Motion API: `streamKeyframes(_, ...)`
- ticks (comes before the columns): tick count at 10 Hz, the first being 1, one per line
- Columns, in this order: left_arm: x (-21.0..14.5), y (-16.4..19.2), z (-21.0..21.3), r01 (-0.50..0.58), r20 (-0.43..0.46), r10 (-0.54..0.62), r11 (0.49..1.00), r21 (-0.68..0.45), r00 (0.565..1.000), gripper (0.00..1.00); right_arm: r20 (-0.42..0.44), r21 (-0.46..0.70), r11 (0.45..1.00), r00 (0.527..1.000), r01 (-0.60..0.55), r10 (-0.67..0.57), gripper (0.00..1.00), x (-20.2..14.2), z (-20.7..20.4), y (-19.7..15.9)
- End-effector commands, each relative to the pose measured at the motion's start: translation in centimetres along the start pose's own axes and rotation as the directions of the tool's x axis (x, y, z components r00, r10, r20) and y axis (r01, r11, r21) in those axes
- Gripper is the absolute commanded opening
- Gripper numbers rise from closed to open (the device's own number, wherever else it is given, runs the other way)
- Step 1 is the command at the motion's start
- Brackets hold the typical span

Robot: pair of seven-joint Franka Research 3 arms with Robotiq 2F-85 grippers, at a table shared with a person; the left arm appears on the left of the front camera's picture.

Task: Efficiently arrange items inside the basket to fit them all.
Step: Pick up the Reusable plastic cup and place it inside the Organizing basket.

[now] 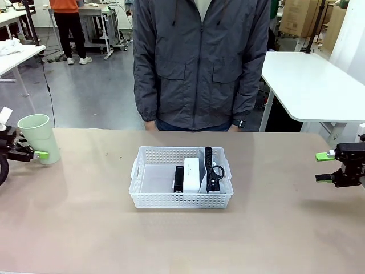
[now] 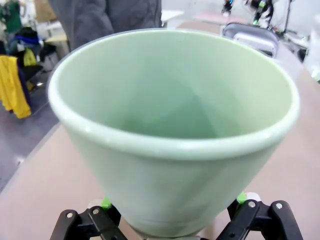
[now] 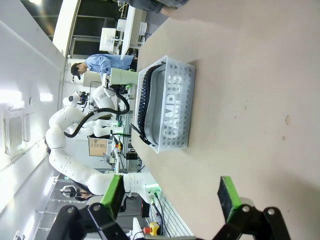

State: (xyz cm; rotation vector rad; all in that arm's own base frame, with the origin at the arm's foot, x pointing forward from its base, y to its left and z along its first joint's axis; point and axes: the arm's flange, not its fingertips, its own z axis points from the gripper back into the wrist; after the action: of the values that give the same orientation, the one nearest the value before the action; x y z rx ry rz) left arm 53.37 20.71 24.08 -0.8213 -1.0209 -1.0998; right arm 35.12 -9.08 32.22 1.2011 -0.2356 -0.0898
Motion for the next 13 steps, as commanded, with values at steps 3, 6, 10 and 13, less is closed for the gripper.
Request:
streamKeyframes(3,0.6,-0.5,0.5,0.05,0.167,-0.05,0.999,0.005,0.985,1.0,-0.013,-0.001,1.0,1.0,0.006,-0.006,1.0,-0.2,0.3,0.3)
streamKeyframes(6,1.4,-1.0,0.4,0.064,0.225,-0.064,0.998,0.004,0.972,1.0,-0.013,-0.001,1.0,1.0,0.006,-0.006,1.0,-0.2,0.3,0.3)
streamKeyframes(10,1.3,-1.0,0.5,0.054,0.23,-0.046,0.998,-0.032,0.972,1.0,-0.013,-0.001,1.0,1.0,0.006,-0.006,1.0,-0.2,0.3,0.3)
streamKeyframes(13,2.2,-1.6,1.1,0.04,0.236,-0.03,0.998,-0.039,0.971,0.0,-0.013,-0.001,1.0,1.0,0.006,-0.006,1.0,-0.2,0.3,0.3)
